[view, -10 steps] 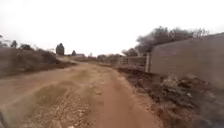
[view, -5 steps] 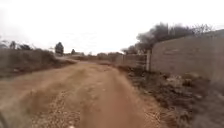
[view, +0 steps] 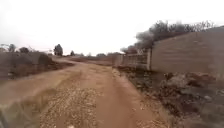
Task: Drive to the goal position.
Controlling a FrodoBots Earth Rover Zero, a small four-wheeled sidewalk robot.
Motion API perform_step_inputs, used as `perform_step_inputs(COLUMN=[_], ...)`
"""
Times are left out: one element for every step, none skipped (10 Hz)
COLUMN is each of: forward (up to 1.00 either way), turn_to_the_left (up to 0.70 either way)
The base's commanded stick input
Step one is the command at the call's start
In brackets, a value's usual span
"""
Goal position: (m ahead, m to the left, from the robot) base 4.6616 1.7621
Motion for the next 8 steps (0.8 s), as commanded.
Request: perform_step_inputs(forward=[0.50, 0.50, 0.50, 0.50, 0.50, 0.50, 0.50, 0.50], turn_to_the_left=[0.00, 0.00, 0.00, 0.00, 0.00, 0.00, 0.00, 0.00])
